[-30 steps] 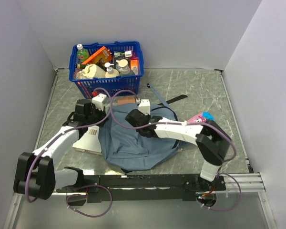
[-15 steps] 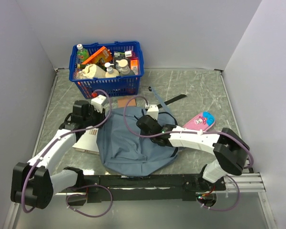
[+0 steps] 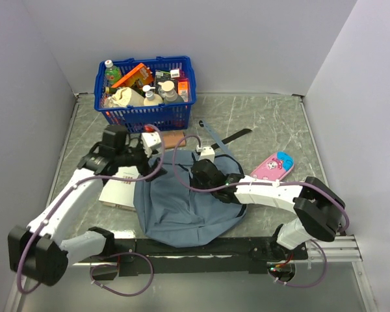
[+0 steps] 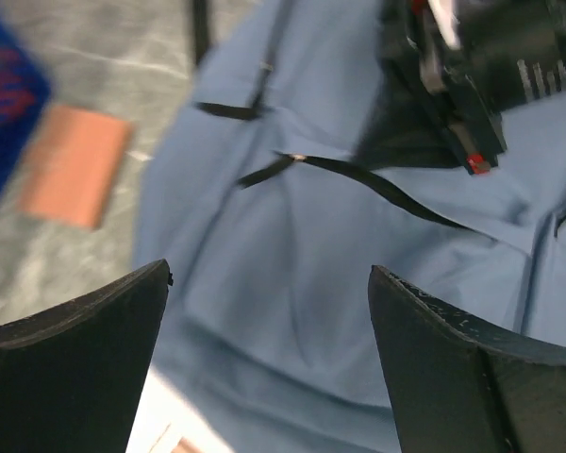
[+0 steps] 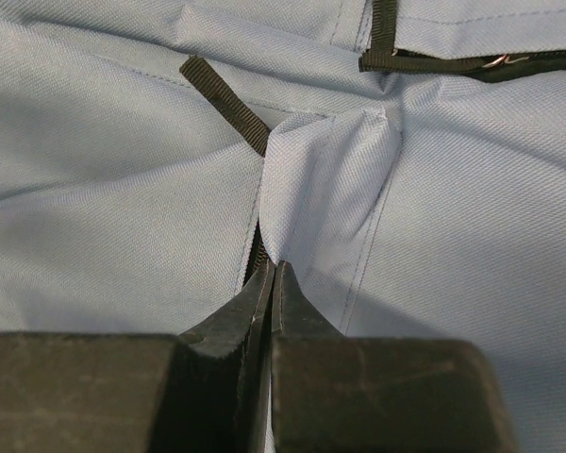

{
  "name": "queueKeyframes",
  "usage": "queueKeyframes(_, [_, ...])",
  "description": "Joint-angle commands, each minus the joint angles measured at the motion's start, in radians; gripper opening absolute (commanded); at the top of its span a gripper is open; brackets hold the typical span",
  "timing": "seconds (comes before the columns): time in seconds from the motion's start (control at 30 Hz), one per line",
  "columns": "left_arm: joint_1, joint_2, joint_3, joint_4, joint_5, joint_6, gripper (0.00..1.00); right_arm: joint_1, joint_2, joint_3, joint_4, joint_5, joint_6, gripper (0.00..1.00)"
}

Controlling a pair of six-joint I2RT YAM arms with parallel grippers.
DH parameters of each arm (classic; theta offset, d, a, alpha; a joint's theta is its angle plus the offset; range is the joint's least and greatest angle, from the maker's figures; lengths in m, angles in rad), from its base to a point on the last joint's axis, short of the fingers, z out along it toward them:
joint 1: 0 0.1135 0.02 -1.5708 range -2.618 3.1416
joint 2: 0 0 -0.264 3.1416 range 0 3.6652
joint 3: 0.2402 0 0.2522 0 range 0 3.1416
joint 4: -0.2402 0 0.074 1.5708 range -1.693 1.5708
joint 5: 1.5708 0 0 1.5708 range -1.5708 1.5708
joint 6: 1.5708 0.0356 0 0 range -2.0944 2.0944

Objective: Pack the student bag
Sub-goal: Unzip the student bag at the center of the board.

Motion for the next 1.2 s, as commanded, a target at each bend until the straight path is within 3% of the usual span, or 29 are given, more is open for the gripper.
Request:
queueKeyframes(0.0, [-0.045, 0.119, 0.001, -0.003, 0.071, 0.105, 0.91, 0.000, -0.061, -0.038, 0.081, -0.047, 0.054, 0.00])
queueKeyframes(0.17, [-0.113, 0.220, -0.032, 0.136, 0.053, 0.111, 0.92, 0.000, -0.089, -0.096, 0.134, -0.077, 0.103, 0.00])
queueKeyframes(0.5, [-0.153, 0.341, 0.038, 0.213, -0.010, 0.119, 0.91, 0.002, -0.151, -0.140, 0.171, -0.088, 0.108, 0.00])
queueKeyframes(0.77, [-0.177, 0.406, 0.093, 0.181, -0.007, 0.196, 0.90, 0.000, -0.156, -0.143, 0.160, -0.097, 0.097, 0.00])
queueKeyframes(1.17, [-0.228, 0.415, 0.058, 0.078, -0.053, 0.387, 0.79, 0.000, -0.178, -0.142, 0.169, -0.099, 0.090, 0.00])
